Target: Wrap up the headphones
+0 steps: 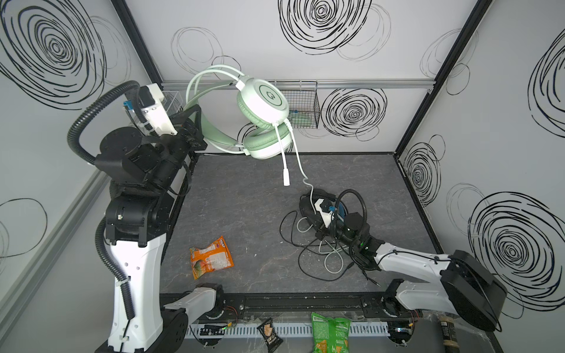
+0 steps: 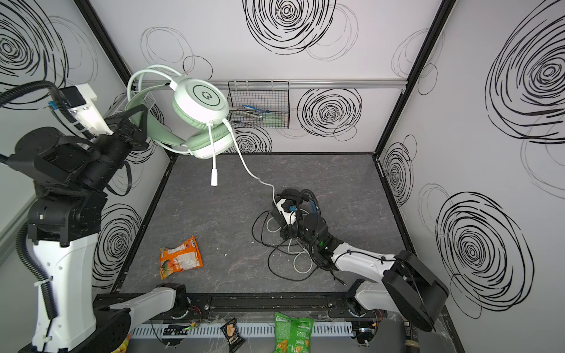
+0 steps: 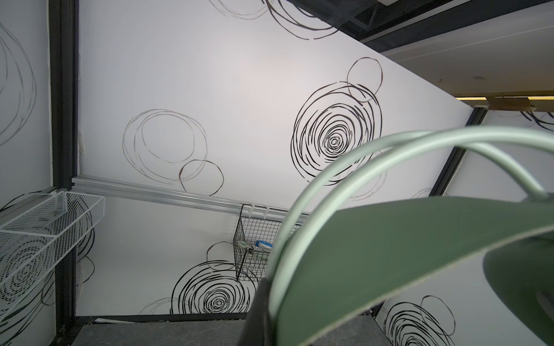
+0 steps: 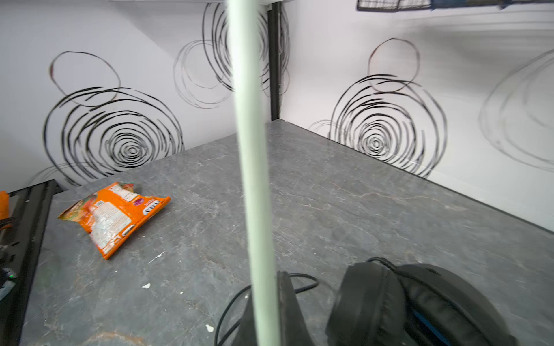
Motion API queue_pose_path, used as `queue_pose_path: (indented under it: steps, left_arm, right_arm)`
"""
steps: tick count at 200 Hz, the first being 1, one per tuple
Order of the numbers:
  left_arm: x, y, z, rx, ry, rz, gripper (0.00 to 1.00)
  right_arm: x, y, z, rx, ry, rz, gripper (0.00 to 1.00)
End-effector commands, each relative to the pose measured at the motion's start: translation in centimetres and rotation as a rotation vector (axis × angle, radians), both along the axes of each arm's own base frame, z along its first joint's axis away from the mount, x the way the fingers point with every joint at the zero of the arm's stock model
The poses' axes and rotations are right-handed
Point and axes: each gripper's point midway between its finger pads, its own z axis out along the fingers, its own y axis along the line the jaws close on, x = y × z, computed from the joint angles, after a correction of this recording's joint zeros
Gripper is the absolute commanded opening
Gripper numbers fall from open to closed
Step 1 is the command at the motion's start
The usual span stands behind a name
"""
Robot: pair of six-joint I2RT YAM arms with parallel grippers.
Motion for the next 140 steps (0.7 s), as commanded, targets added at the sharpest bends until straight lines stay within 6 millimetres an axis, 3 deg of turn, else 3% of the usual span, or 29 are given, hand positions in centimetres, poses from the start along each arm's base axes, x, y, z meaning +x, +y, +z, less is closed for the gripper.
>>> queue_pose_path:
  steps: [1,36,80,140]
  left_arm:
    - [-0.6,0.6,1.5,-0.028,-0.077,0.02,0.0]
    - [0.9,1.3,-1.9,-0.021,-0.007,0.037,0.0]
    - [2.7,2.2,-7.7,0.004,0.112,0.085,0.0]
    - [3.4,1.8,-14.7,0.024,0.255,0.074,0.0]
  right_arm:
    - [2.0,-3.2,2.0,-0.075,-0.044,-0.199,0.0]
    - [1.8,-6.1,5.6,-0.136,-0.149,-0.3,0.0]
    - [0.7,-9.1,10.6,-0.122,-0.267,-0.38,0.0]
    - [0.3,-11.0,14.1,-0.181,-0.318,-0.445,0.0]
